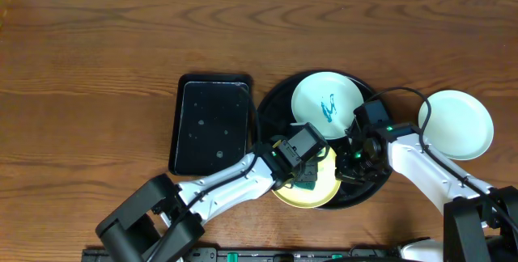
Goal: Clean dirty plates on tray and stack at the side
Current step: 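Scrub the yellow plate with the sponge in the left gripper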
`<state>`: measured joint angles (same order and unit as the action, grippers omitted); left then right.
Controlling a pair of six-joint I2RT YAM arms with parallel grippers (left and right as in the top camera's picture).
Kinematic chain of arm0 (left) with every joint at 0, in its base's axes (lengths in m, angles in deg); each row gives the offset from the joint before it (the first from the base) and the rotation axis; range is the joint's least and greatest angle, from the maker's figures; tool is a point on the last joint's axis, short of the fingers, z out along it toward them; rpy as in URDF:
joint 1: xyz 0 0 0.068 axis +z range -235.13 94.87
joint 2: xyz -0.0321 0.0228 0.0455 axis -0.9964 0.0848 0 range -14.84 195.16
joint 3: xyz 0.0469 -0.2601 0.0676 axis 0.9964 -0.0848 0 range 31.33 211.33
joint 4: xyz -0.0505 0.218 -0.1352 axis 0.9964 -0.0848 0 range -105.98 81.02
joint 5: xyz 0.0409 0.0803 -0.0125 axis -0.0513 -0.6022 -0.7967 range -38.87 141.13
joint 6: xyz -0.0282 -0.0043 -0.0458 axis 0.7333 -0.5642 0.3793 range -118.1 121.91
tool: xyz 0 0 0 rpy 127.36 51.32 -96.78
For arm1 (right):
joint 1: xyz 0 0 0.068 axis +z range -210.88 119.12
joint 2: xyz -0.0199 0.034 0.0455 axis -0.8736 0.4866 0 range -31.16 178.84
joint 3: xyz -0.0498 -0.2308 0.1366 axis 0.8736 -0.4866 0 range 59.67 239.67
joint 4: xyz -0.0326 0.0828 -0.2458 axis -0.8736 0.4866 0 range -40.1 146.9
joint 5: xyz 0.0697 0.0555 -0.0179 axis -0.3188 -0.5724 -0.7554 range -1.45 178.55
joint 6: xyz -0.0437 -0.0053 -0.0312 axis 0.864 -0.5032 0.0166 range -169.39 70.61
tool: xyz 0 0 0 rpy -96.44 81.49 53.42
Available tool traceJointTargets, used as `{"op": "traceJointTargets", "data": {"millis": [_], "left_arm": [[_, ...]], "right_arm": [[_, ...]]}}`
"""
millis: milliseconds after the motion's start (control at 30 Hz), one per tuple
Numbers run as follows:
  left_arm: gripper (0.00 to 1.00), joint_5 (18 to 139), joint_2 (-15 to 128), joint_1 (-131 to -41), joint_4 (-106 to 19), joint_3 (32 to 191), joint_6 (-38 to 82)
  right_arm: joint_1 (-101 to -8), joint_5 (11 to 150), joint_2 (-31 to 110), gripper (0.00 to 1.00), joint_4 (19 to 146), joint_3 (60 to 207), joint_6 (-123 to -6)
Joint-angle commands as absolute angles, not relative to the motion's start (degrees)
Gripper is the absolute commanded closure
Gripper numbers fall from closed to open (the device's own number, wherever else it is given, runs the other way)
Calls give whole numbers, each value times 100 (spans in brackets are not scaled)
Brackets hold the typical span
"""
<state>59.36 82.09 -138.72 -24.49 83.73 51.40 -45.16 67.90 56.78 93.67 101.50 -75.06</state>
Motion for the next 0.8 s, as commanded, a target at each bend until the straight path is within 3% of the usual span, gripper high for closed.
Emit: {"op": "traceJointTargets", "data": {"millis": [0,233,433,633,767], "left_arm": [[92,5933,8312,-13841,-2591,8310,4480],[92,4981,8132,-12875,-3489,8338,4152],[92,5988,8041,-12117,-3441,8393,4047],[92,7540,8041,-12359,-2842,8393,4052],[92,7549,8043,-12827,-2521,8391,4152]], "right_arm": [[-4502,6906,5683,99,9401,10117,-7549],[-4502,6906,5683,99,9404,10117,-7549],[-4502,6906,5683,99,9404,10117,-7549],[-4502,6906,5683,99,9404,10117,-7549],[-4502,6906,5683,99,9401,10117,-7549]]}}
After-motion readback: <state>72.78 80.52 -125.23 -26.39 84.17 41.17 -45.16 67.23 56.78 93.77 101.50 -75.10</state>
